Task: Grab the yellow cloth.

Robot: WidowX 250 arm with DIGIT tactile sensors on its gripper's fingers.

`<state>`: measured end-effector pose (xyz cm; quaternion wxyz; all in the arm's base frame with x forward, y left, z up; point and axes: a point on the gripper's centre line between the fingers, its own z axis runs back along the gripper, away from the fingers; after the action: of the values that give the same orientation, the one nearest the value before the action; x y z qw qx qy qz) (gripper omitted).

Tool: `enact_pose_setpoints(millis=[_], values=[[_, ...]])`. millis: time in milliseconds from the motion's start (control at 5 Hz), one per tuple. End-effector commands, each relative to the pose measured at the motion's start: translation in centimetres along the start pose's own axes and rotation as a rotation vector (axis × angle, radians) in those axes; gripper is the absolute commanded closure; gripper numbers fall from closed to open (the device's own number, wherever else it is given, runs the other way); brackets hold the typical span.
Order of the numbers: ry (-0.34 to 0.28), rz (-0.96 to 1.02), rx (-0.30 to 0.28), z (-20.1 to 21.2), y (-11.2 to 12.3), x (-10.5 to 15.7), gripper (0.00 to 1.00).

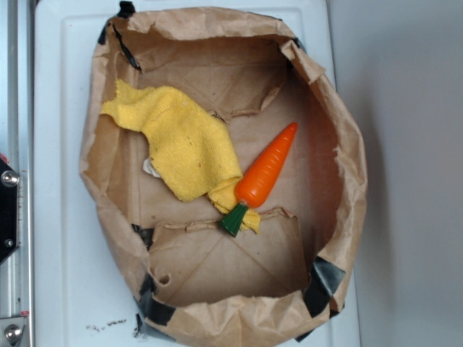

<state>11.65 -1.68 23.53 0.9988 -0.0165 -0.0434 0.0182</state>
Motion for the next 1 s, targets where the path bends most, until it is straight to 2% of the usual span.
enact_pose_setpoints(millis=[0, 200, 400, 600, 800], values=[[0.0, 0.0, 0.0, 0.0, 0.0, 0.0, 0.0], [-0.125, 0.088, 0.033, 4.7, 4.6, 5.6, 0.0], [-0.169, 0.124, 0.069, 9.7, 5.5, 10.7, 0.0], [-0.251, 0.038, 0.055, 11.3, 6.5, 15.5, 0.0], [-0.289, -0.108, -0.032, 10.5, 7.6, 13.0, 0.0]])
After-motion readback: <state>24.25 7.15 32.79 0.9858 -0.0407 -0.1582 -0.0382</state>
